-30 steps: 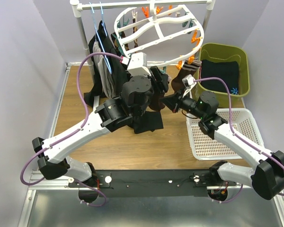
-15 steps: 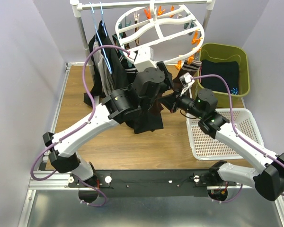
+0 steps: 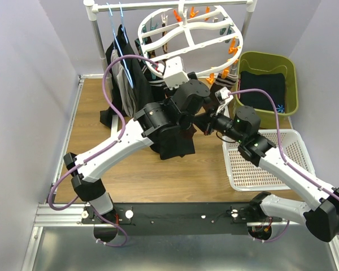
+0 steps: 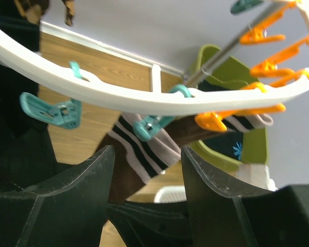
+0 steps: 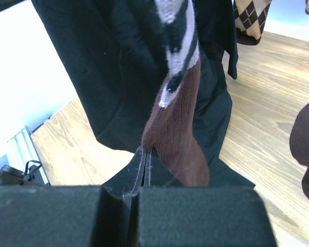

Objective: Remove the socks clipped to the hanger

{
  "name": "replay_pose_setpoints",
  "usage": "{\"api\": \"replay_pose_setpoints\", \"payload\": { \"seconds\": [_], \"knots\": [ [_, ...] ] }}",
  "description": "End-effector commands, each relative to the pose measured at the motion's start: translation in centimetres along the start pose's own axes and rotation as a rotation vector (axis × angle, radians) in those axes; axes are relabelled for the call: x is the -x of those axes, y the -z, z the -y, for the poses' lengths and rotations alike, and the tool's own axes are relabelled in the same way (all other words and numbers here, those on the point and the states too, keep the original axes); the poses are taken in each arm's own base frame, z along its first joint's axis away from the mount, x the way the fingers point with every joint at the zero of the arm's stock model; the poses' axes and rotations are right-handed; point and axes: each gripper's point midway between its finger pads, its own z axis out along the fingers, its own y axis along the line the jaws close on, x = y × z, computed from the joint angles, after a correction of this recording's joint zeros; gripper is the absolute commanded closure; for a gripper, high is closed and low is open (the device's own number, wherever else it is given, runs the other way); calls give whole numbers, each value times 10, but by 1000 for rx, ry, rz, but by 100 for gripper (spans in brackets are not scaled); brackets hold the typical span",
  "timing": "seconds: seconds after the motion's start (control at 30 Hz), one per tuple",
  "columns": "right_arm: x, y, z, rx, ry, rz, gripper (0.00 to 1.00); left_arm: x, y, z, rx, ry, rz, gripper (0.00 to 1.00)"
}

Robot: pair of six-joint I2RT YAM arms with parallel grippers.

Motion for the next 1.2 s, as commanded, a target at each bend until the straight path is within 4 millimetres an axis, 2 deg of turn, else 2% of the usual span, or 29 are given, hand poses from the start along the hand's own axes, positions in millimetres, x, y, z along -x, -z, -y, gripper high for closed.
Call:
{"api": "replay_pose_setpoints", "payload": {
  "seconds": [0.0, 0.13, 0.27, 0.4, 0.57, 0.83, 0.9, 0.97, 1.0, 1.07, 1.1, 1.17],
  "knots": [
    [14, 5, -6, -4, 16, 32, 99, 20, -4, -14, 110, 27, 120, 37],
    [14, 6, -8, -2, 13, 32, 99, 21, -10, -19, 155, 9, 159, 36],
    [13, 6, -8, -4, 14, 28, 99, 18, -16, -14, 153, -3, 171, 34],
    [11, 7, -8, -6, 17, 22, 99, 23, -17, -11, 152, 1, 195, 33],
    [11, 9, -8, -10, 22, 25, 99, 31, -18, -17, 191, -16, 239, 33],
    [9, 10, -9, -3, 18, 19, 99, 36, -26, -18, 180, -45, 252, 39],
    [8, 10, -10, -4, 20, 17, 99, 39, -26, -17, 178, -43, 259, 47],
    [7, 11, -9, -9, 22, 12, 99, 37, -27, -17, 175, -59, 256, 50],
    [7, 11, -8, -9, 23, 11, 99, 39, -27, -15, 169, -55, 260, 56],
    [6, 11, -8, -11, 25, 9, 99, 39, -27, -14, 160, -74, 256, 62],
    [6, 12, -8, -13, 25, 9, 99, 39, -27, -12, 153, -74, 255, 70],
    [5, 13, -7, -17, 26, 6, 99, 39, -27, -11, 140, -81, 250, 76]
  ]
}}
